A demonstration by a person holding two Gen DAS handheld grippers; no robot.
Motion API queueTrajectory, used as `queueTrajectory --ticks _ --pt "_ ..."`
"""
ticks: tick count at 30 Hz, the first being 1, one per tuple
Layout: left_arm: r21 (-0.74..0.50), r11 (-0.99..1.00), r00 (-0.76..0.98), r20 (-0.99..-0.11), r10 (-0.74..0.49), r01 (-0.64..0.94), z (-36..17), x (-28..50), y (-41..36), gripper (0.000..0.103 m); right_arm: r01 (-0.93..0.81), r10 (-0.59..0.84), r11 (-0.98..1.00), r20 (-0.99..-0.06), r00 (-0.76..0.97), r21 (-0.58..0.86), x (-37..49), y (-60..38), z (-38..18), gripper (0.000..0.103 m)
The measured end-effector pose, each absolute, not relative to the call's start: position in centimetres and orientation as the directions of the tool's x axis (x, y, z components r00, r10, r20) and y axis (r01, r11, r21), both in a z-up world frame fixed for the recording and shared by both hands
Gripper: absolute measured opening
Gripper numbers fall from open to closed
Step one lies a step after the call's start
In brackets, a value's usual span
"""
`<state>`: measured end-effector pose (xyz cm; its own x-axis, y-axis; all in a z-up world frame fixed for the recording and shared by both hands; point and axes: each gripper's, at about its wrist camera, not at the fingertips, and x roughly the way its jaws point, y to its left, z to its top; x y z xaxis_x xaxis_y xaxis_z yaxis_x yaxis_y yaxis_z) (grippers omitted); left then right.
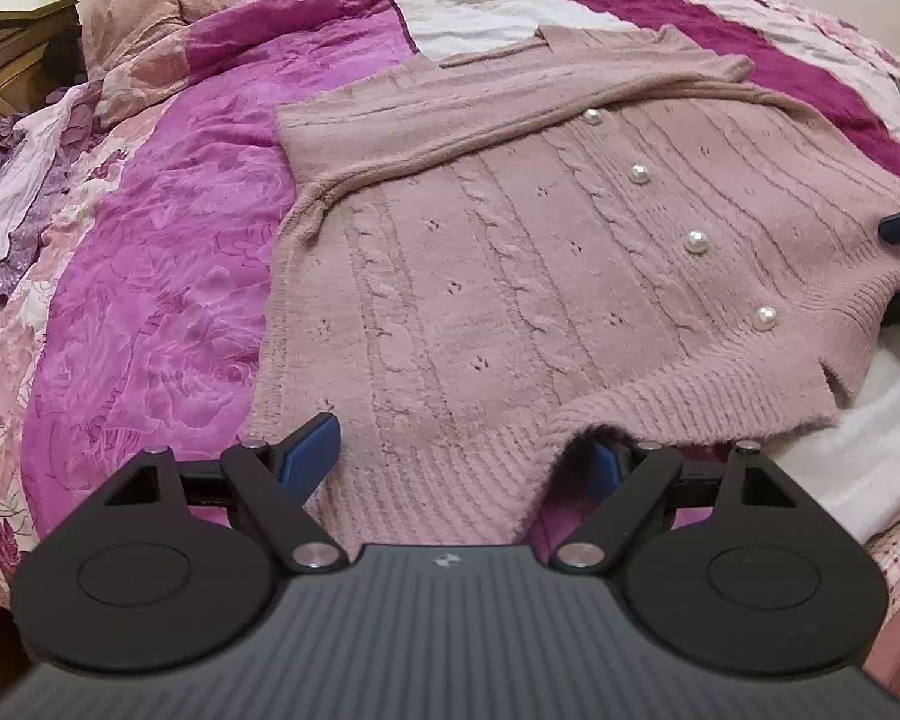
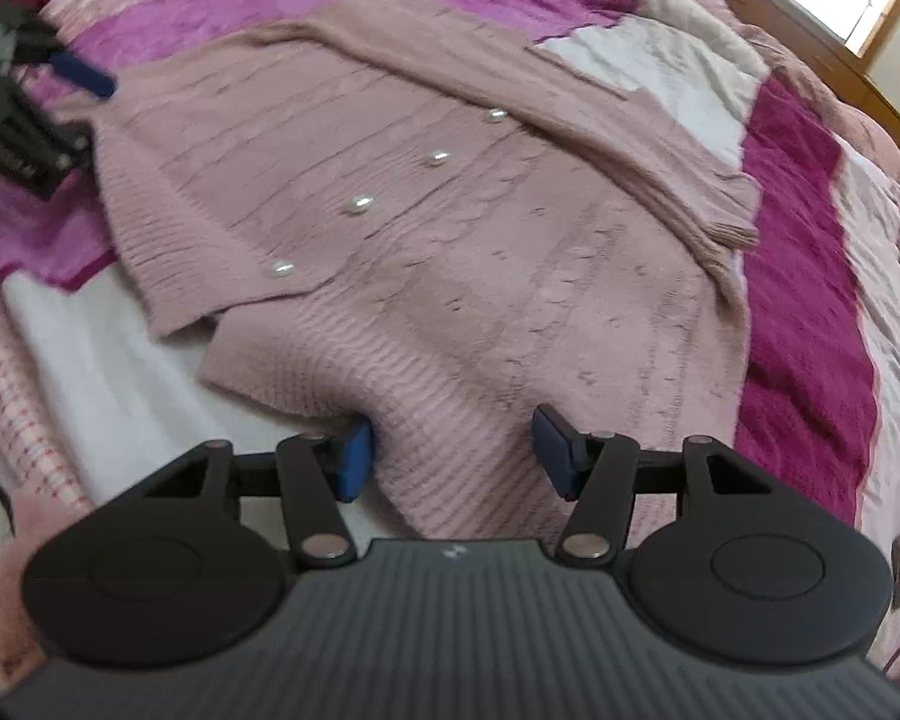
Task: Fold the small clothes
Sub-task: 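Close the right gripper on the ribbed hem while the left gripper grasps it too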
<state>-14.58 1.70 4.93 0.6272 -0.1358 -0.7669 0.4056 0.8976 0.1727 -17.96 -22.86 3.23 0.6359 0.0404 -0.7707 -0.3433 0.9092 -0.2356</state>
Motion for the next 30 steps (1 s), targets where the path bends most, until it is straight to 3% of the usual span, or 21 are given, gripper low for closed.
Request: queueTrajectory --ticks 19,22,25,28,30 --pt "0.323 0.822 0.689 -0.716 -0.112 0.469 2.0 -15.8 -0.5 0.088 -0.312 0.067 0.931 -0.751 0.657 -0.190 -18.1 -23.3 2.3 0.058" --pt "0.337 0.824 0.700 -0.707 -0.098 0.456 2.3 -15.9 -0.8 0.087 -0.289 0.082 0.943 -0.733 0.676 -0.162 -18.3 -23.8 2.5 0.056" --pt "0.274 0.844 0.685 -0.715 -0.142 0.461 2.8 -15.8 -0.6 0.085 -0.268 0.088 0.953 -0.720 0.688 -0.140 -18.3 -24.2 2.7 0.047" --pt "0.262 0.846 0.697 -0.698 -0.166 0.464 3.1 -16.0 -0.6 0.072 -0.265 0.106 0.957 -0.713 0.693 -0.115 -18.3 -24.4 2.8 0.028" --pt "0.268 0.835 0.697 -0.694 -0.180 0.482 3.3 -16.2 -0.8 0.042 -0.271 0.118 0.957 -0.708 0.696 -0.107 -18.3 -24.2 2.9 0.019"
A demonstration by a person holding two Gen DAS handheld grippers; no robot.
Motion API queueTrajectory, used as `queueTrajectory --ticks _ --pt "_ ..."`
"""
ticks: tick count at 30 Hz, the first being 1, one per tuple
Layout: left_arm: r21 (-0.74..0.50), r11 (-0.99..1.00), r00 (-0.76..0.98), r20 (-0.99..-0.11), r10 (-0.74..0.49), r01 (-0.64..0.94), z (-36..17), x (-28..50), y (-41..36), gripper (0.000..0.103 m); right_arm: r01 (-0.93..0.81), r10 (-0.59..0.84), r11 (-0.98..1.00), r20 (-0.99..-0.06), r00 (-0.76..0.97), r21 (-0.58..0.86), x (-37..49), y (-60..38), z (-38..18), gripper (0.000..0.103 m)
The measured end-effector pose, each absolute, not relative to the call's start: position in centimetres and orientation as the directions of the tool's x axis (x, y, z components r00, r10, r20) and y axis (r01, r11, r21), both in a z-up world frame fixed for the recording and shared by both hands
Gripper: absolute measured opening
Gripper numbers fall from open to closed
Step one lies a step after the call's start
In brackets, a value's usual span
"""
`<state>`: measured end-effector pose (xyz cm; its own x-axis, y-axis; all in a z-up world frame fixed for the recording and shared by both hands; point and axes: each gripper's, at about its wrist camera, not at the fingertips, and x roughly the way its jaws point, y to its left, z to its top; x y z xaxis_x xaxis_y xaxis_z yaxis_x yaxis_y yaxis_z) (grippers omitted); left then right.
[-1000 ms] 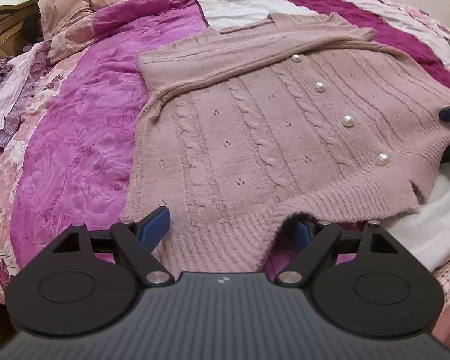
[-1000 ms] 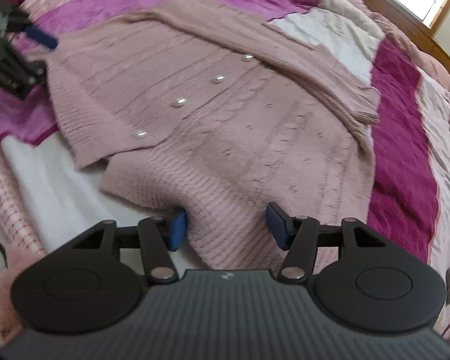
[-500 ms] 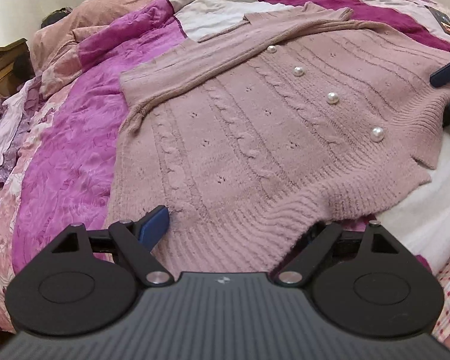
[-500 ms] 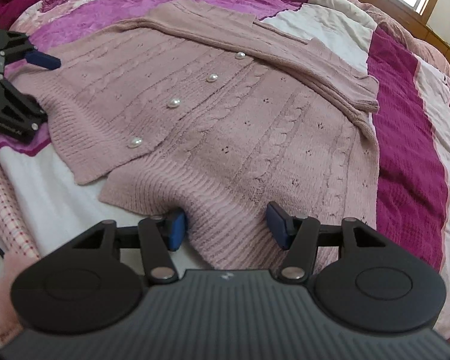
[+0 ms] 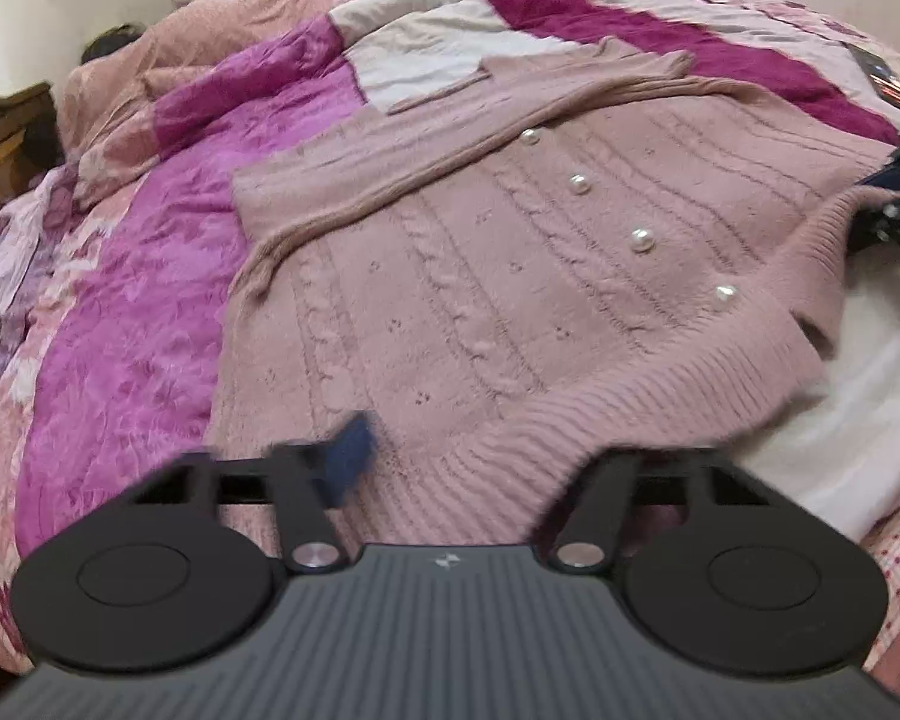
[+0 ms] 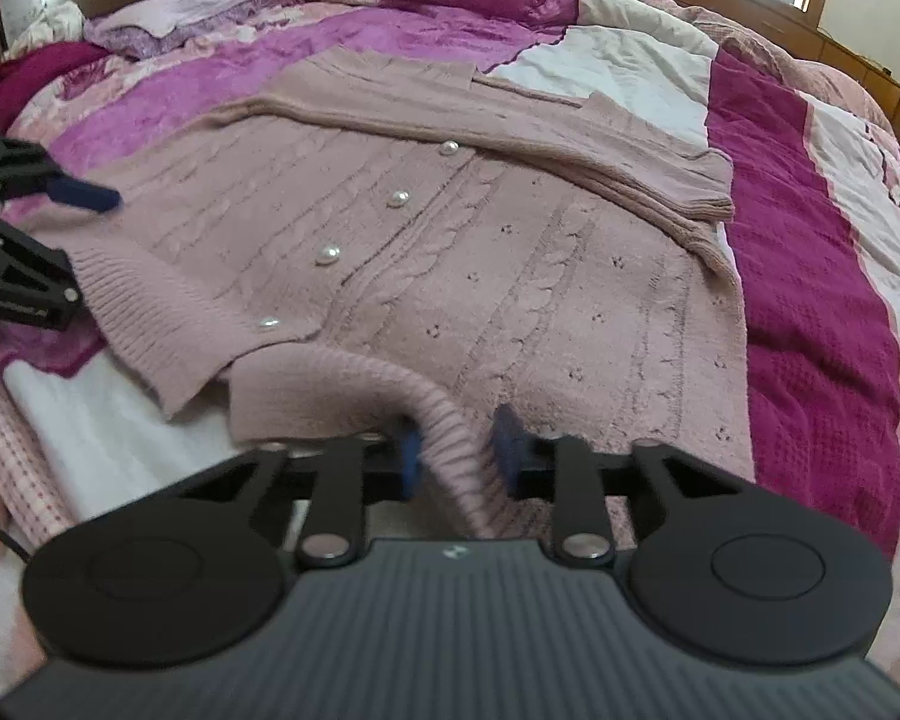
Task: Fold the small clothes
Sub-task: 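Close the right gripper on the ribbed hem while the left gripper grasps it too, then lift the hem with both grippers and fold it toward the collar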
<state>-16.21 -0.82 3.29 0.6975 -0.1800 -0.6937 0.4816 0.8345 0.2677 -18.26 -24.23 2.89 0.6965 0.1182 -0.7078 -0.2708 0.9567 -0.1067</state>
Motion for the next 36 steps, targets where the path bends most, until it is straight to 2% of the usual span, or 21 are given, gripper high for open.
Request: queueTrajectory --ticks 1,3,4,17,36 --pt "0.265 0.834 0.695 -0.696 -0.183 0.484 3.4 -16.2 -0.9 0.036 -0.274 0.121 0.956 -0.704 0.699 -0.108 -18.2 -24.1 3.0 0.015" --pt "0.247 0.833 0.686 -0.700 -0.200 0.495 3.5 -16.2 -1.1 0.015 -0.275 0.119 0.954 -0.691 0.712 -0.119 -18.3 -23.9 3.1 0.013" --pt "0.229 0.833 0.678 -0.703 -0.217 0.504 3.6 -16.2 -1.1 0.012 -0.272 0.118 0.955 -0.681 0.723 -0.123 -18.3 -23.9 3.3 0.012" --pt "0.186 0.887 0.768 -0.594 -0.242 0.423 7.7 -15.2 -1.6 0.009 -0.190 0.082 0.972 -0.565 0.821 -0.135 -17.4 -24.4 6.2 0.009" --pt "0.100 0.948 0.836 -0.506 -0.214 0.303 11.2 -10.4 -2.2 0.008 -0.053 0.015 0.995 -0.413 0.911 -0.081 -13.8 -24.5 8.9 0.008"
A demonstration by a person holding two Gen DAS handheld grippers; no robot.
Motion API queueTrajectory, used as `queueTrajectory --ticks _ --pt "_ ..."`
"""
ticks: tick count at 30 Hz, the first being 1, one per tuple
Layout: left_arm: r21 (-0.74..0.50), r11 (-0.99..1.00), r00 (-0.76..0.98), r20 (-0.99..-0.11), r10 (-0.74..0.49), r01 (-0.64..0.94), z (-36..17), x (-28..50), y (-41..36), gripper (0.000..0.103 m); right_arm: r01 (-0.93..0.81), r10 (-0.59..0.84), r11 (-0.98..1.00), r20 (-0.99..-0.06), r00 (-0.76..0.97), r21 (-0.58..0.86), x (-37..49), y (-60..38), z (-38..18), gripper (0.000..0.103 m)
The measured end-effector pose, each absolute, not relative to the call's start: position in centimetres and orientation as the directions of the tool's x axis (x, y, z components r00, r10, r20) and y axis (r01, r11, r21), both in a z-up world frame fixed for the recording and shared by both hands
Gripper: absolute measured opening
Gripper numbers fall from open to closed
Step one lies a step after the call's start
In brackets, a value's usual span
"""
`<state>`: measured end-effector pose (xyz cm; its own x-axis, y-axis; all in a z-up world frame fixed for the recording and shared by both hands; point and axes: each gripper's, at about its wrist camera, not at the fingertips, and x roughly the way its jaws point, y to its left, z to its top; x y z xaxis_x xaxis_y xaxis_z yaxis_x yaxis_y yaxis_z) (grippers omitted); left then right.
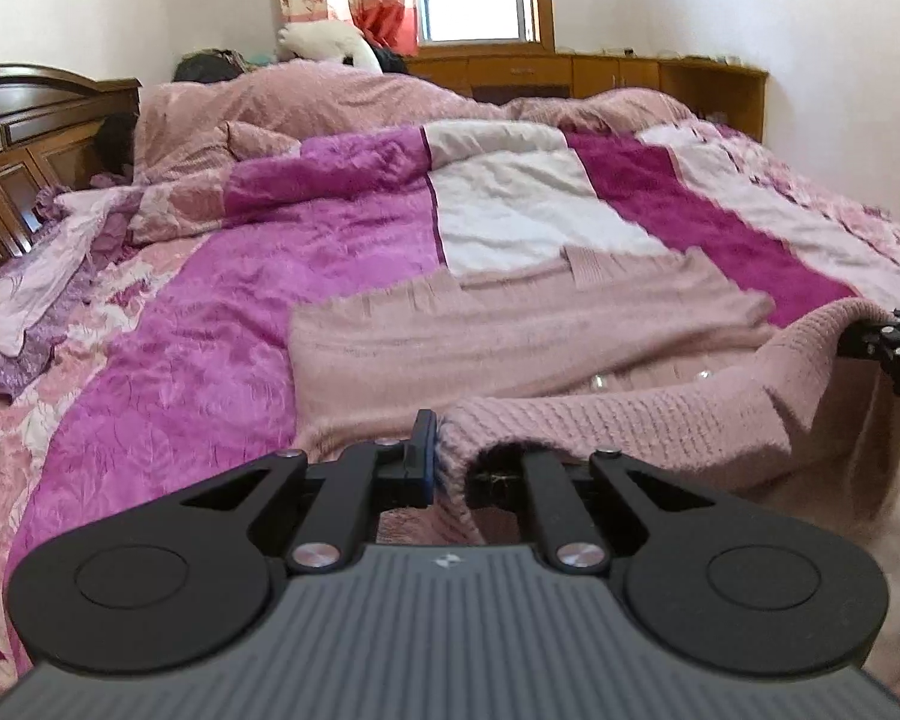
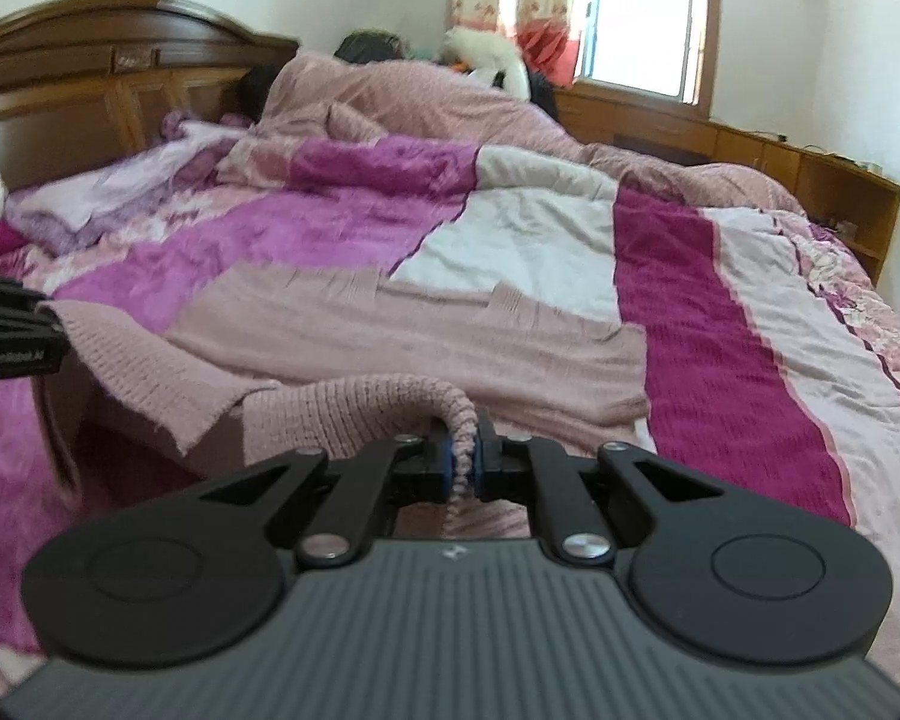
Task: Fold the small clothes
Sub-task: 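Lift the hem with both grippers and fold it toward the collar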
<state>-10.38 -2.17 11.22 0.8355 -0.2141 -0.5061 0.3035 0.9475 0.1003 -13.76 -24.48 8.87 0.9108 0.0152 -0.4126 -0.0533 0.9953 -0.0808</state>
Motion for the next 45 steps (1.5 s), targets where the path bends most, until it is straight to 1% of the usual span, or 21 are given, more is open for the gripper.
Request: queueTrajectory --ticks 7,13,19,23,28,31,33,41,45 --pt "0.082 0.959 0.853 -0.482 -0.201 0.272 12.3 -7.2 -3.3 0.007 -0.031 -0.013 0.992 -0.339 0.941 -0.123 -11.3 -23.7 10.0 0.008" --pt "0.113 0.961 0.883 -0.434 -0.181 0.252 13.5 -4.7 -3.7 0.007 -0.010 -0.026 0.993 -0.300 0.954 -0.119 -8.4 -23.8 10.8 0.008" --pt "0.104 0.965 0.907 -0.378 -0.186 0.241 15.3 -1.1 -4.6 0.007 0.018 -0.050 0.992 -0.254 0.966 -0.127 -5.2 -24.4 12.1 0.008" --pt "0.107 0.967 0.921 -0.343 -0.184 0.233 16.1 1.4 -5.6 0.007 0.035 -0.069 0.989 -0.237 0.969 -0.143 -2.9 -24.8 12.4 0.008" --pt "0.103 0.970 0.924 -0.339 -0.175 0.221 16.0 5.2 -6.8 0.007 0.052 -0.091 0.986 -0.241 0.966 -0.161 0.7 -25.4 12.0 0.008" --pt "0.135 0.967 0.922 -0.354 -0.158 0.217 14.8 7.8 -7.8 0.007 0.064 -0.105 0.984 -0.254 0.961 -0.163 2.9 -25.5 11.0 0.008" --pt "0.151 0.966 0.915 -0.379 -0.138 0.208 13.5 9.7 -8.3 0.007 0.068 -0.111 0.985 -0.278 0.954 -0.160 4.3 -25.6 10.0 0.008" --pt "0.106 0.980 0.838 -0.539 -0.086 0.169 7.1 17.3 -8.7 0.007 0.068 -0.146 0.975 -0.381 0.913 -0.211 9.3 -25.5 4.5 0.008" --pt "0.105 0.981 0.798 -0.598 -0.071 0.166 4.1 19.5 -8.5 0.007 0.067 -0.142 0.983 -0.467 0.873 -0.173 10.7 -26.4 1.9 0.010"
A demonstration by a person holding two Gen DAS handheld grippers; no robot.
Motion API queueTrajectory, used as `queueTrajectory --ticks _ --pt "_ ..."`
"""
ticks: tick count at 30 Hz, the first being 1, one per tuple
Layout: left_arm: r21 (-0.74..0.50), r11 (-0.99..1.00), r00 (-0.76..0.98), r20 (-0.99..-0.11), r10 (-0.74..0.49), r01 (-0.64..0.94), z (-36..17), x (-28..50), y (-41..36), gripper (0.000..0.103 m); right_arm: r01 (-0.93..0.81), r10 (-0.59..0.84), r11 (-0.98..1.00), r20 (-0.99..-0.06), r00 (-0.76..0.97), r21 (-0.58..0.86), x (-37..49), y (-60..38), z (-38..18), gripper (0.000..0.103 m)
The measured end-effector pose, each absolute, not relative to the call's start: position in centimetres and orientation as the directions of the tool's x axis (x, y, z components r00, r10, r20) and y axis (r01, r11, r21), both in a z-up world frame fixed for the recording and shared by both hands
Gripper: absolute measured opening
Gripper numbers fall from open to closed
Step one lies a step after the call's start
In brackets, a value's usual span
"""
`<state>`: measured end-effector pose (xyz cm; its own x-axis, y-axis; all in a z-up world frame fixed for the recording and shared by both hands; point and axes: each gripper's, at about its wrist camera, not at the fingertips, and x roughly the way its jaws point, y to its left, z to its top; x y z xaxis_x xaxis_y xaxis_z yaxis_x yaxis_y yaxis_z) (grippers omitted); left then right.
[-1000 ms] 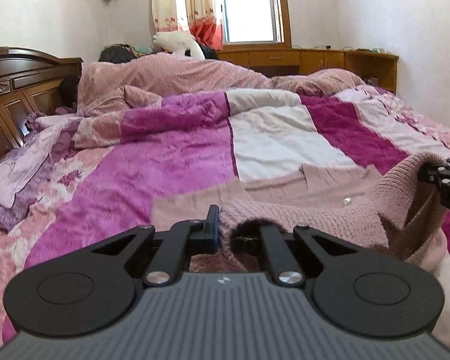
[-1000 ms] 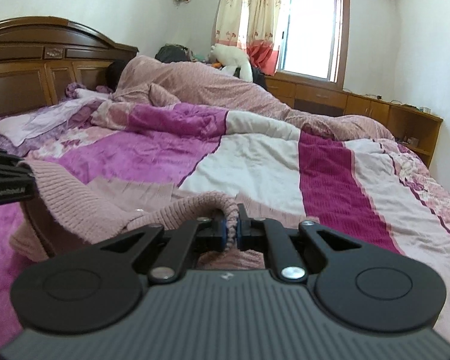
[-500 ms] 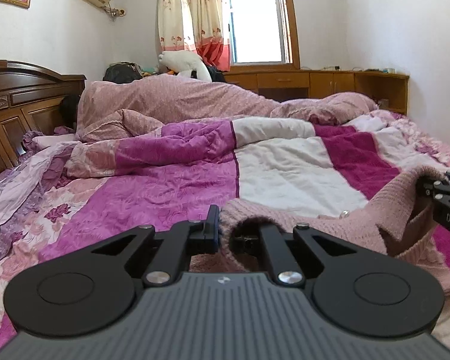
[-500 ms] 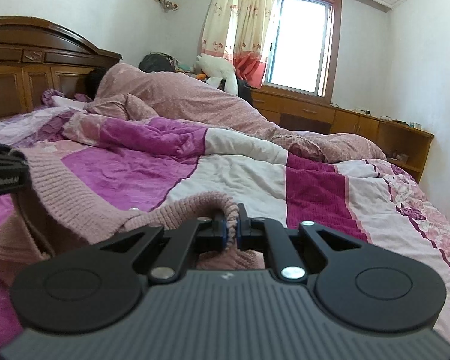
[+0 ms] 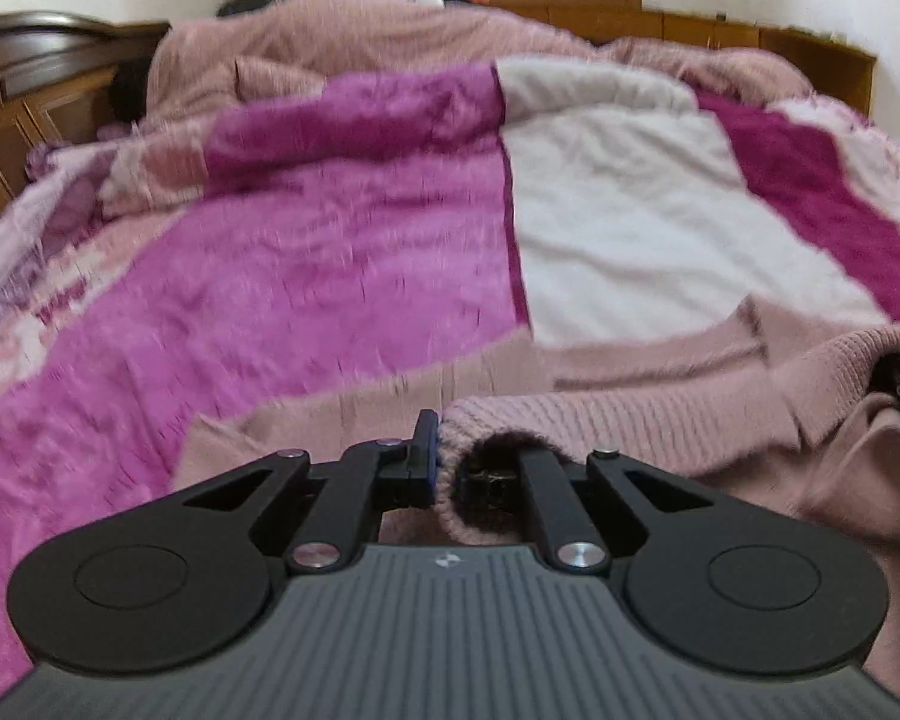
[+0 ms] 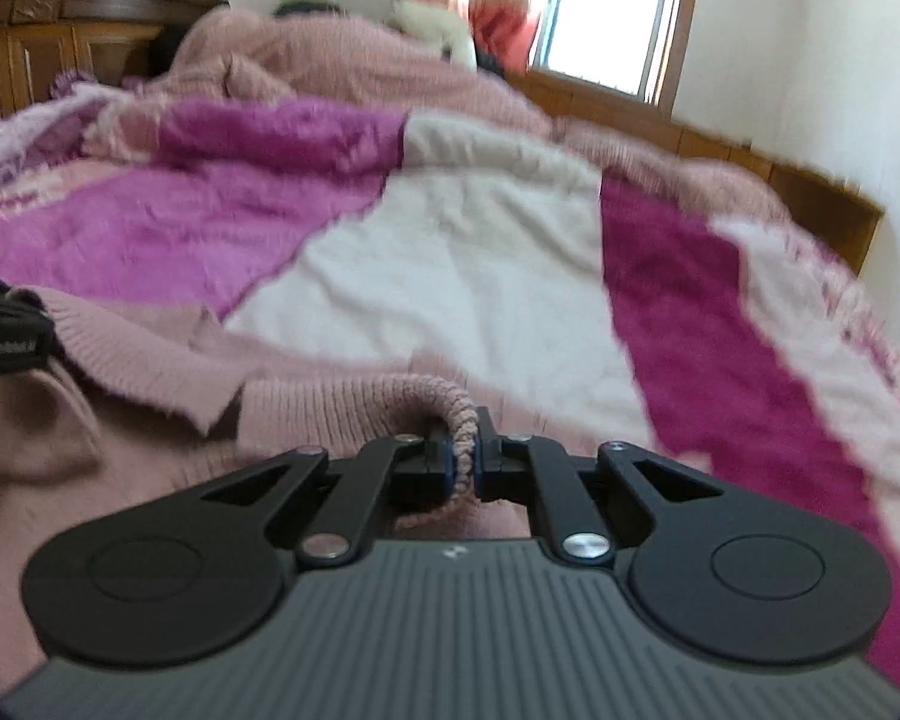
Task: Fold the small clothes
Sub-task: 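Lift the hem with both grippers and fold it toward the collar, then open both grippers over the folded cardigan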
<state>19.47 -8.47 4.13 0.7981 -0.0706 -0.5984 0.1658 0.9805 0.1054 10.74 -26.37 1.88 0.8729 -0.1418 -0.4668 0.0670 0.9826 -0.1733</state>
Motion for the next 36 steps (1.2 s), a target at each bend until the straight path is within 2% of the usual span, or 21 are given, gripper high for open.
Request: queueTrajectory --ticks 7,8,10,11,12,13,15,22,28,36 --pt "0.173 0.968 0.798 -0.600 -0.044 0.183 2.5 19.6 -9.2 0.008 0.063 -0.137 0.984 -0.491 0.860 -0.164 10.9 -26.4 1.1 0.011" --pt "0.161 0.970 0.793 -0.607 -0.050 0.184 2.6 19.7 -9.0 0.011 0.063 -0.135 0.985 -0.495 0.858 -0.160 10.9 -26.5 1.3 0.012" --pt "0.135 0.974 0.786 -0.616 -0.061 0.182 3.3 19.5 -8.6 0.020 0.068 -0.131 0.988 -0.499 0.857 -0.141 10.9 -26.9 1.9 0.015" --pt "0.126 0.975 0.784 -0.617 -0.065 0.180 3.8 19.1 -8.3 0.028 0.074 -0.125 0.990 -0.502 0.856 -0.120 10.7 -27.1 2.3 0.023" --pt "0.120 0.976 0.783 -0.618 -0.069 0.180 4.3 18.8 -8.0 0.038 0.080 -0.118 0.992 -0.505 0.855 -0.097 10.5 -27.4 2.6 0.026" --pt "0.116 0.977 0.784 -0.617 -0.072 0.181 4.7 18.4 -7.8 0.042 0.085 -0.109 0.994 -0.505 0.856 -0.072 10.1 -27.8 3.0 0.030" --pt "0.108 0.975 0.785 -0.613 -0.087 0.193 5.6 17.5 -7.2 0.051 0.085 -0.083 0.996 -0.505 0.859 -0.019 9.3 -28.4 3.7 0.031" --pt "0.134 0.956 0.787 -0.603 -0.131 0.262 7.5 12.7 -6.7 0.057 0.074 -0.038 0.996 -0.491 0.871 0.054 5.4 -29.1 5.3 0.031" --pt "0.134 0.923 0.764 -0.610 -0.210 0.360 7.7 9.4 -7.9 0.058 0.007 -0.004 1.000 -0.491 0.871 0.005 3.5 -28.1 5.2 0.031" --pt "0.148 0.898 0.723 -0.653 -0.227 0.415 5.5 9.9 -9.8 0.058 -0.064 0.045 0.998 -0.528 0.848 -0.018 3.8 -26.8 3.6 0.031"
